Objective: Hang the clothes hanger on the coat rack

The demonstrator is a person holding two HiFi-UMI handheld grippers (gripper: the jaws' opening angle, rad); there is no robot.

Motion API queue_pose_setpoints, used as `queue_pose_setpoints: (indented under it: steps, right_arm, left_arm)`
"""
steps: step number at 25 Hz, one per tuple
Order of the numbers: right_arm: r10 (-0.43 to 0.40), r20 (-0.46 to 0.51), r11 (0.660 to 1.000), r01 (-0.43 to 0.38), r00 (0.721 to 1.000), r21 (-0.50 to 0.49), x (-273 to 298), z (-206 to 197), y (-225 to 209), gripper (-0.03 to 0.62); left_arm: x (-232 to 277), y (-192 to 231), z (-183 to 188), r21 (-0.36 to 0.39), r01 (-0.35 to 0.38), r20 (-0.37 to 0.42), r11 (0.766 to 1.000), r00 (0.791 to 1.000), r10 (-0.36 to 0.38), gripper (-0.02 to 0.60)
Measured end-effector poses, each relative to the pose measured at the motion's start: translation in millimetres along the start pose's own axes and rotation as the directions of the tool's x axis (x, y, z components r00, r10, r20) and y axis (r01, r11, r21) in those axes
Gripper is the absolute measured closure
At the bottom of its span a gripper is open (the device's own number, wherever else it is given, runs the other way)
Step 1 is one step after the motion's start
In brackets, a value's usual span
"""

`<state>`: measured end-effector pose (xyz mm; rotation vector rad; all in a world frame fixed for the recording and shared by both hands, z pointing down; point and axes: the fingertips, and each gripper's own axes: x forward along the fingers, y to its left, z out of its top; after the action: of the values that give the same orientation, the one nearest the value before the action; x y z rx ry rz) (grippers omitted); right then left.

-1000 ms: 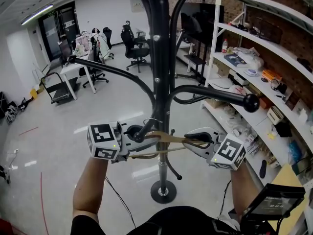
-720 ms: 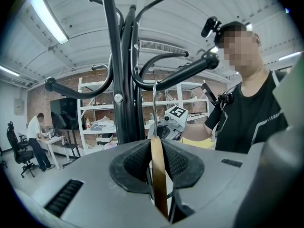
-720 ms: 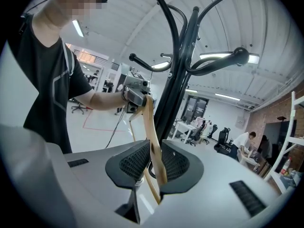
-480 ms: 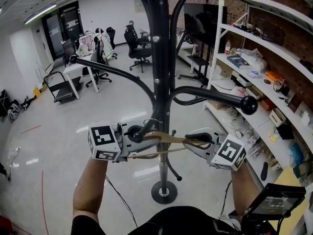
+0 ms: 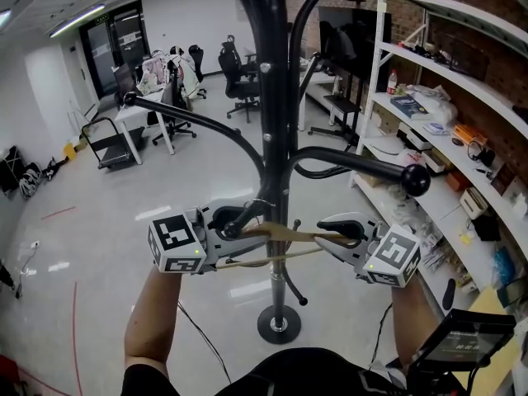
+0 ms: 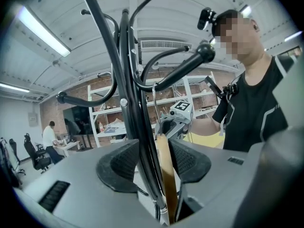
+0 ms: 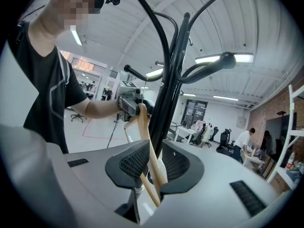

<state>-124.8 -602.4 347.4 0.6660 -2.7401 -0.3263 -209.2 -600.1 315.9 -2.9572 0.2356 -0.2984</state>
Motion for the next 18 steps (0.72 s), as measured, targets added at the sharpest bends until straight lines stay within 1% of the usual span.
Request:
queue_pose_setpoints:
  steps: [3, 7, 10, 14, 15, 18]
  right_arm:
    - [-0.007, 0.059, 0.999, 0.005, 0.998, 0.034, -5, 14, -1, 0.513]
    - [-0.025, 0.095, 0.997, 0.018, 0.995, 0.070, -12, 20, -4, 0.512]
    - [-0.048, 0.109, 0.995, 0.037, 0.993, 0.095, -19, 20, -4, 0.512]
    - [-0.083, 0.129, 0.988, 0.065, 0.988, 0.138, -27, 23, -3, 0.513]
    - [-0.094, 0.132, 0.986, 0.074, 0.987, 0.147, -29, 23, -2, 0.513]
    - [-0.129, 0.141, 0.980, 0.105, 0.982, 0.170, -35, 24, -3, 0.513]
  left_arm:
    - [-14, 4, 0, -0.010, -0.059, 0.005, 0.998, 0.998, 0.059, 0.377]
    - [-35, 4, 9, -0.009, -0.134, 0.048, 0.991, 0.990, 0.135, 0.373]
    - [-53, 2, 19, 0.008, -0.214, 0.087, 0.977, 0.973, 0.212, 0.373]
    - [-72, -9, 26, 0.085, -0.309, 0.081, 0.947, 0.950, 0.302, 0.374]
    - [-76, -11, 28, 0.086, -0.332, 0.081, 0.939, 0.942, 0.325, 0.374]
    - [-81, -20, 30, 0.051, -0.383, 0.094, 0.922, 0.921, 0.378, 0.374]
